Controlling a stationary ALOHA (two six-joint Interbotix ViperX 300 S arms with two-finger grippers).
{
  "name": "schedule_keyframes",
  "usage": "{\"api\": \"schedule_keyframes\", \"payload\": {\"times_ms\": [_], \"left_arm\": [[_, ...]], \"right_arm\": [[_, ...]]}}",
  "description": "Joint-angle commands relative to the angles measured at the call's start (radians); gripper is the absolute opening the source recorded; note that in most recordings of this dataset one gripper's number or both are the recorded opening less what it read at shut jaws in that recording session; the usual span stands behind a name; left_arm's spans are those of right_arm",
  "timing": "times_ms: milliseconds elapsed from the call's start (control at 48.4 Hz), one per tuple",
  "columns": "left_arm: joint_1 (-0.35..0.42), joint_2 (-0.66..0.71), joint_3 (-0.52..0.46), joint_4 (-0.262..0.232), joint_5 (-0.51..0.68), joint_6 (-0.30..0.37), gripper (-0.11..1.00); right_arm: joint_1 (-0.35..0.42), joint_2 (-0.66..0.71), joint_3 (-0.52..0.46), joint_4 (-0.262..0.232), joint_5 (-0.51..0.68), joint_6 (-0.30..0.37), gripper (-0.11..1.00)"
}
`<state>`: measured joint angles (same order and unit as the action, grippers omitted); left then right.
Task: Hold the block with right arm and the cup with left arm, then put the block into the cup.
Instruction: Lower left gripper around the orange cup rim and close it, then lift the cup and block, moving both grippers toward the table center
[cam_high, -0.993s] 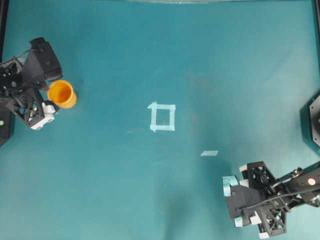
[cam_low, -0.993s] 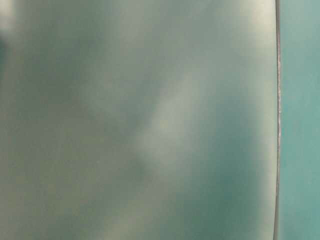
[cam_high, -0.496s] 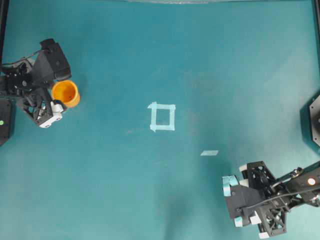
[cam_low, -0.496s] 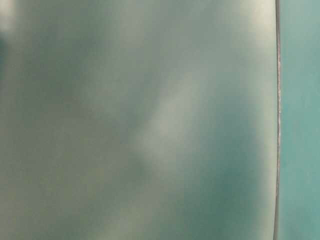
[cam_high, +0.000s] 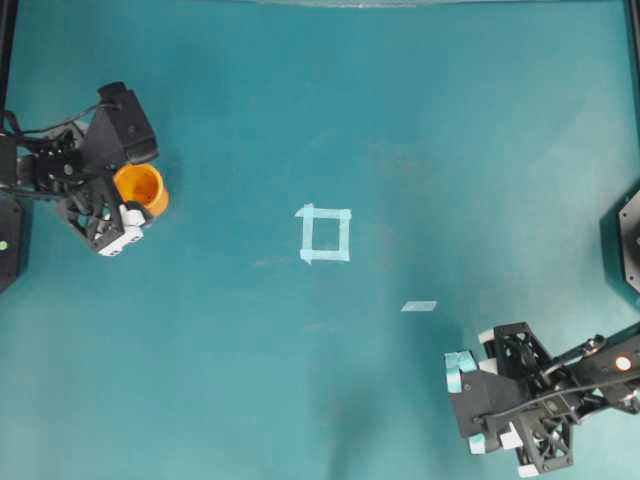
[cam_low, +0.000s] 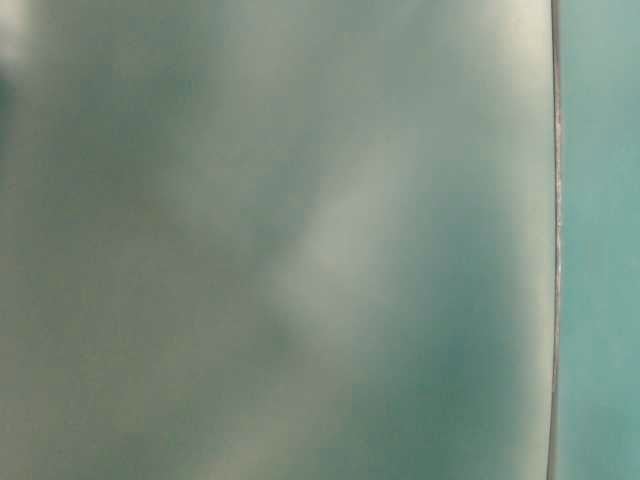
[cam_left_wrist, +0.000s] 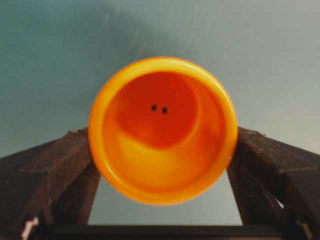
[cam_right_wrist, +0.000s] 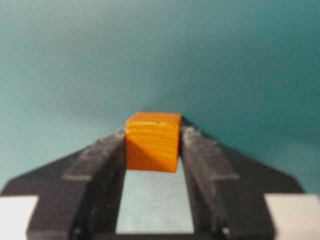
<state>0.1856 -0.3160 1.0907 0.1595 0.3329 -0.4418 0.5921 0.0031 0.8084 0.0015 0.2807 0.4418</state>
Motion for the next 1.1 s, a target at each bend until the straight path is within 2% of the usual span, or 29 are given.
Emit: {"api": "schedule_keyframes", "payload": {"times_ms": [0, 228, 331, 620, 703, 869, 1075], "left_arm": [[0.006, 0.012, -0.008, 0.005, -0.034, 0.002, 0.78], [0.008, 0.003, 0.0, 0.005, -0.046, 0.003, 0.7], [0.008, -0.009, 0.009, 0.006, -0.069, 0.002, 0.69], [-0.021, -0.054, -0.02, 0.005, -0.267, 0.002, 0.69], [-0.037, -0.041, -0.048, 0.005, -0.285, 0.003, 0.69], [-0.086, 0.034, -0.132, 0.005, -0.247, 0.009, 0.69], [-0.12, 0.153, -0.282, 0.005, -0.094, 0.035, 0.69]], "right_arm": [[0.002, -0.006, -0.012, -0.002, -0.006, -0.002, 0.42], [0.002, -0.011, -0.018, -0.003, -0.017, -0.002, 0.42], [-0.005, -0.031, -0.025, -0.011, -0.028, -0.003, 0.42], [-0.072, -0.14, -0.028, -0.077, -0.021, -0.006, 0.4], [-0.104, -0.169, -0.029, -0.098, -0.003, -0.011, 0.4], [-0.176, -0.213, -0.031, -0.155, 0.055, -0.012, 0.4], [-0.256, -0.256, -0.041, -0.216, 0.098, -0.015, 0.4]]}}
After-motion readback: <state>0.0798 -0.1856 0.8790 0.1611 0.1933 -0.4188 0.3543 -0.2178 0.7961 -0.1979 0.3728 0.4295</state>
